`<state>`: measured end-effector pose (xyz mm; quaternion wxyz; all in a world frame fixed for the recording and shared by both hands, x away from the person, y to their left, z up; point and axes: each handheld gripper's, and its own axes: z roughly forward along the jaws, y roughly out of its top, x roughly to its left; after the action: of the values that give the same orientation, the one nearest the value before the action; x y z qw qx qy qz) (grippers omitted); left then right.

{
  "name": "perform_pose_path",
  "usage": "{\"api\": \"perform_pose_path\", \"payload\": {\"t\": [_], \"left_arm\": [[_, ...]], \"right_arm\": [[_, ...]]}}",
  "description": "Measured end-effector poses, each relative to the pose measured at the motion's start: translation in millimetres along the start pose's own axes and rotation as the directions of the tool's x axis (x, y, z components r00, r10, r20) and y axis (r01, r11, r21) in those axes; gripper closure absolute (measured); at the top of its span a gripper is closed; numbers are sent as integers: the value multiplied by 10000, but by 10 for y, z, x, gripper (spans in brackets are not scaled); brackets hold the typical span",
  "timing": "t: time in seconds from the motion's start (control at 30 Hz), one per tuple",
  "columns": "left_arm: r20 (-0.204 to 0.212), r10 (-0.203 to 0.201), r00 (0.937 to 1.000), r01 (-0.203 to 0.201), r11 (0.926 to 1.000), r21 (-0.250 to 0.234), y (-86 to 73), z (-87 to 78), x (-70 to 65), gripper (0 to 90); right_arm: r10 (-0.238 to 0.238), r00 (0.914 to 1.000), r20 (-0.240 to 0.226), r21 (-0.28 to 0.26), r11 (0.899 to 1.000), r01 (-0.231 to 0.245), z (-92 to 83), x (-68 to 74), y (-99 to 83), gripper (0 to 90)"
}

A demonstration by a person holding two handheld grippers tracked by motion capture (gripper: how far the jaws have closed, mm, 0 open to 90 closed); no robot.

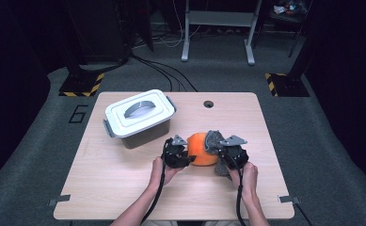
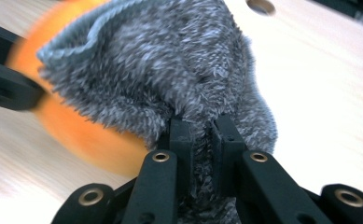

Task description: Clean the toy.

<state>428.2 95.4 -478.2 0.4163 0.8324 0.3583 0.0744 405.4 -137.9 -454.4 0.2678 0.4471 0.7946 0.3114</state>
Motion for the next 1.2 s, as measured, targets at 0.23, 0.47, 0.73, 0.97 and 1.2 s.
{"api": "perform_pose_path", "payload": {"t": [0.23, 0.47, 0.73, 0.97, 1.2], "left_arm": [[1, -128, 9999, 128, 9999, -96, -11, 4, 7, 672], [-9, -75, 10000, 75, 9999, -112, -11, 0, -2, 671], [-3, -96, 10000, 96, 9999, -96, -15, -4, -1, 669], [35, -7, 10000, 7, 9999, -142, -10, 1, -6, 667], [30, -13, 10000, 14, 9999, -151, -11, 7, -1, 662]], "right_arm": [[996, 9947, -244, 364, 9945, -987, 132, -177, -166, 809], [229, 9972, -708, -972, 9948, -298, -120, 1, 39, 808], [-908, 9906, -1027, -989, 9918, 806, -71, 372, 279, 806], [-581, 9960, -671, -753, 9957, 530, -36, 276, 196, 807], [276, 9988, -410, -508, 9983, -297, 3, 33, 9, 807]]}}
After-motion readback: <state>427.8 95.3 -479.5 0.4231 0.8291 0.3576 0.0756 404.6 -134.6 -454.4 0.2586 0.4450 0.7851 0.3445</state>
